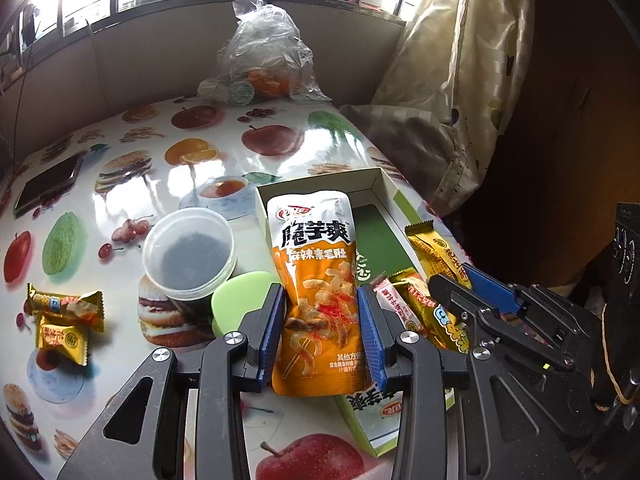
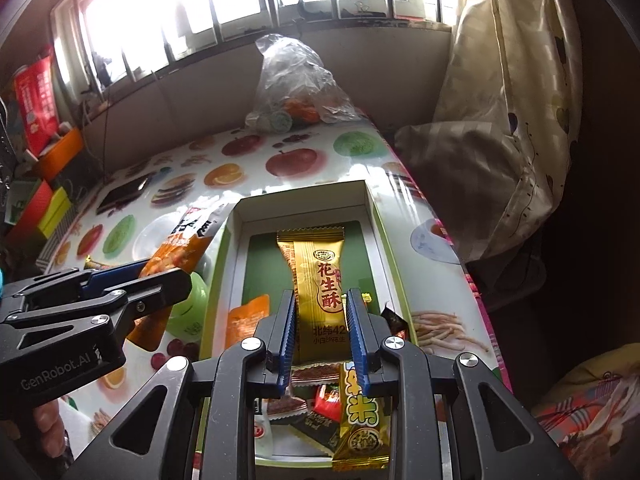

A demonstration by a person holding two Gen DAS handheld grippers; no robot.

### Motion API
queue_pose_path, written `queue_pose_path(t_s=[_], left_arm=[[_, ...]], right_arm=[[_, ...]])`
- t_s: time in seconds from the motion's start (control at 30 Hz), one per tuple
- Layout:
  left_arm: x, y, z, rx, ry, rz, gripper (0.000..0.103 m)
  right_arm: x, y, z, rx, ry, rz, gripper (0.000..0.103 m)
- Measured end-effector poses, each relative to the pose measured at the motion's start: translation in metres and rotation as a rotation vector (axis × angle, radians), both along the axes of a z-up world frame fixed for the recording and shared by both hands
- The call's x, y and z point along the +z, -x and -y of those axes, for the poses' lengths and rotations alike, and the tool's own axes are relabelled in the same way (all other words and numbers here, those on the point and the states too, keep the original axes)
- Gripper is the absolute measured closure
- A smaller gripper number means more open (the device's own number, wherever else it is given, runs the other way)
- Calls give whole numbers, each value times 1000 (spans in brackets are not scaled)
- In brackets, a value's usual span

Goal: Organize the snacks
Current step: 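Lower both snacks into the green box and open both tools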

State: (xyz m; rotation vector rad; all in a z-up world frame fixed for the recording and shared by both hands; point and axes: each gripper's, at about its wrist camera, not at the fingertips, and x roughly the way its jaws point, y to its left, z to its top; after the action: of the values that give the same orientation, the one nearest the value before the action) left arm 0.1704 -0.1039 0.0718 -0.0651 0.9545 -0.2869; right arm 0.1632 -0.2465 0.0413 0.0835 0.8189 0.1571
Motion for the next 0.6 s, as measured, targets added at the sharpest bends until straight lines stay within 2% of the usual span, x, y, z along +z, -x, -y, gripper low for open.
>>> queue_pose_path(t_s=[0.27, 0.6], left_arm=[[-11, -15, 21, -29, -25, -18, 65], [-17, -27, 36, -42, -47, -25, 64]], right_arm=[[-16, -22, 9, -12, 23, -32, 79], [-24, -29, 9, 10, 38, -34, 79]])
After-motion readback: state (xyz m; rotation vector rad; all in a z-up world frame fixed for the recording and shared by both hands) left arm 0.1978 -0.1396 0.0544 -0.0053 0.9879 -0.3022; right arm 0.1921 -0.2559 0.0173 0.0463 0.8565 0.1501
